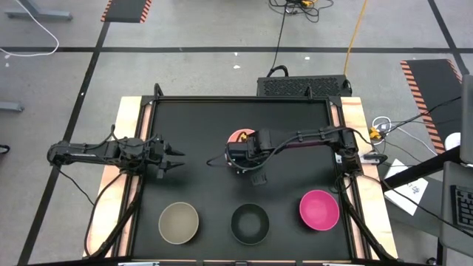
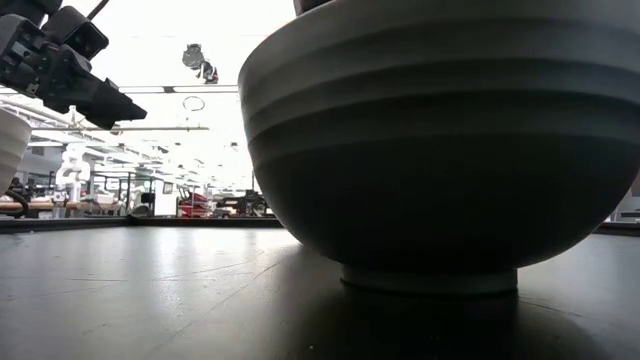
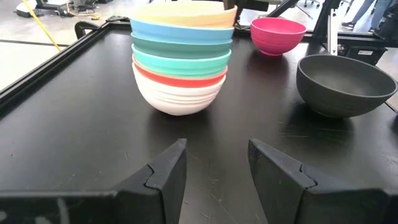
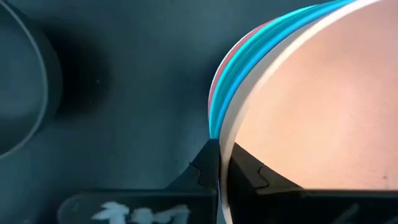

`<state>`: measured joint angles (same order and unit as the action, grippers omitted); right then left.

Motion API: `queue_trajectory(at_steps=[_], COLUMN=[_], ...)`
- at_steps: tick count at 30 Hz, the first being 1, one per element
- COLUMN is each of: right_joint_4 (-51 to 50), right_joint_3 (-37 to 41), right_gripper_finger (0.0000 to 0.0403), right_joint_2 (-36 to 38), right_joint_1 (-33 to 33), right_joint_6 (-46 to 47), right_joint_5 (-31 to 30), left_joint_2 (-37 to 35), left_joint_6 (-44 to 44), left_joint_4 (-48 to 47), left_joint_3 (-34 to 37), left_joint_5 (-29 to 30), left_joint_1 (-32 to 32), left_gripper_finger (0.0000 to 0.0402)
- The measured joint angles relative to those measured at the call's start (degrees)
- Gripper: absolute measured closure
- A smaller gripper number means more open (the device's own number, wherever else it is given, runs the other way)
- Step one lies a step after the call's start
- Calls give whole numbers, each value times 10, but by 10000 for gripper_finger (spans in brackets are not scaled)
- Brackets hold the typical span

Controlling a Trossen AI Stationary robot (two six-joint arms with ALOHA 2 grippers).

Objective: Nest bowls inside each other
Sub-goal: Stack the light orange bowl on top of the blue bowl

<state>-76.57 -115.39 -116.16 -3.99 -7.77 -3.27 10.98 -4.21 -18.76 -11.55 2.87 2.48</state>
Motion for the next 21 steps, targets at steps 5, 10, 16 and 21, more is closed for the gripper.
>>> queue_trajectory(at_steps=[5, 10, 16, 21], right_joint_4=[12, 35, 52, 52], right_joint_3=[0, 0, 0, 0], right_gripper_finger=[403, 403, 403, 403], right_joint_2=[3, 3, 3, 4], right_joint_1=[2, 1, 3, 9], right_joint_6=[-8, -29, -42, -41], right_joint_5=[-8, -43, -28, -24], left_joint_2=[0, 0, 0, 3], left_joint_6=[0, 0, 1, 1], left_joint_4=[0, 0, -2, -4], left_joint_3=[0, 0, 0, 0], left_joint_5=[0, 0, 0, 0], left_joint_1=[0, 0, 0, 0], left_gripper_finger=[229, 229, 229, 229])
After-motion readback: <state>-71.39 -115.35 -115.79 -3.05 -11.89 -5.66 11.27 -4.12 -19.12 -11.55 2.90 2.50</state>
